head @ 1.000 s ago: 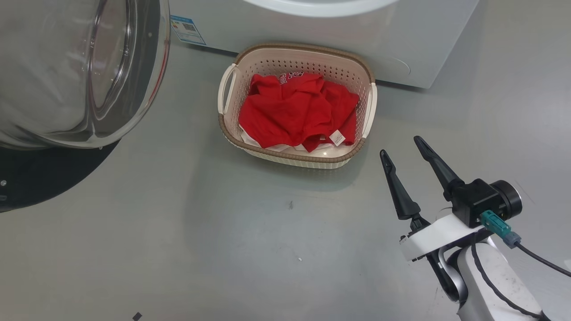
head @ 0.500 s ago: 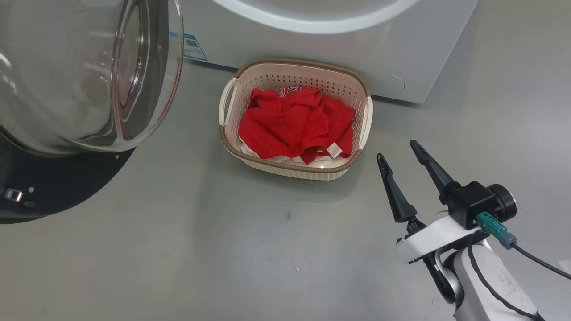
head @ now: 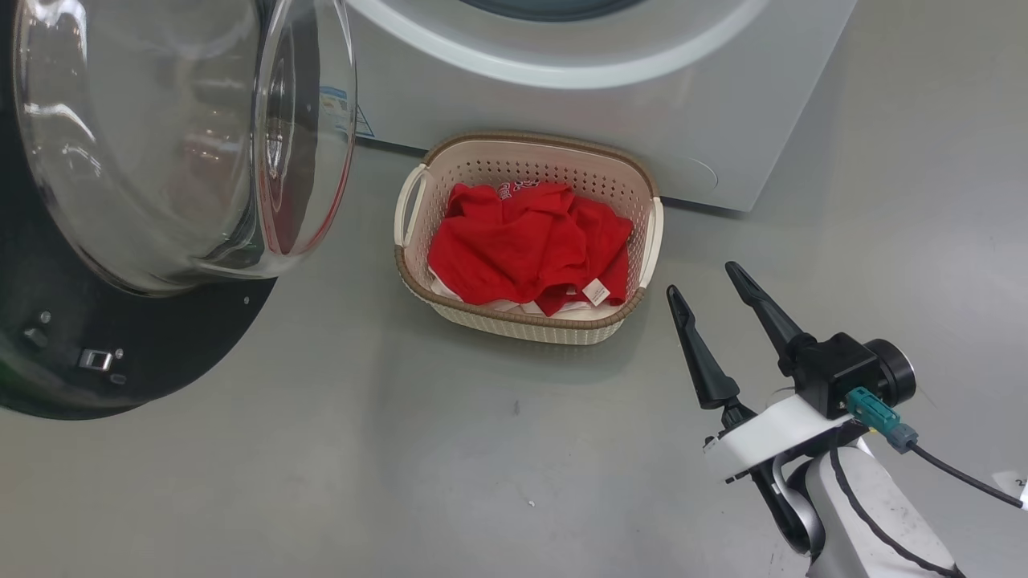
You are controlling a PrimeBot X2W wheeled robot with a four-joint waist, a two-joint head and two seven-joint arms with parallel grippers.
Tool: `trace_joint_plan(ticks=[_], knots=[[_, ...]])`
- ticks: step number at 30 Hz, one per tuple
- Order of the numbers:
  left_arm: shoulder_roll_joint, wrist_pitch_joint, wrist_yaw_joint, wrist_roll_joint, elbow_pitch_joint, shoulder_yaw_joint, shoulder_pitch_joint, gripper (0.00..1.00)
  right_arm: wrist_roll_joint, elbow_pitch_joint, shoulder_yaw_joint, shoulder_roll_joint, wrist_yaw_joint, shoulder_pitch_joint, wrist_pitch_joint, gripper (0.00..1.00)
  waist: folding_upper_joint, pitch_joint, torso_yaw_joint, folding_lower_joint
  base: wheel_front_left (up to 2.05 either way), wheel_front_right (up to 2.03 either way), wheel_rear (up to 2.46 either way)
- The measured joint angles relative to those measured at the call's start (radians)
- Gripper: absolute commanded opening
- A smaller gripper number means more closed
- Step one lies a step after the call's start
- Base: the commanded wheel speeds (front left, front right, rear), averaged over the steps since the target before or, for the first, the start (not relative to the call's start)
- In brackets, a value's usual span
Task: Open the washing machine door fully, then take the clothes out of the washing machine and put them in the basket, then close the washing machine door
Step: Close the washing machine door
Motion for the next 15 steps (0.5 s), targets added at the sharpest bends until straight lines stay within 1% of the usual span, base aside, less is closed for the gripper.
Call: trace_joint_plan(ticks=[10,15], knots=[[-0.036,0.063,-0.009,-0.026,-0.052,-0.019,0.050,0.00,0.003,0.006,0.005,0.008,0.000,0.008,0.000,1.00,0.0000,-0.018,-0.009,0.0000,0.00,0.00,0.00],[-0.069,0.096,-0.009,-0.044,-0.089,-0.026,0.075,0.00,0.003,0.007,0.005,0.009,0.000,0.008,-0.001,1.00,0.0000,-0.025,-0.014,0.0000,0.00,0.00,0.00]])
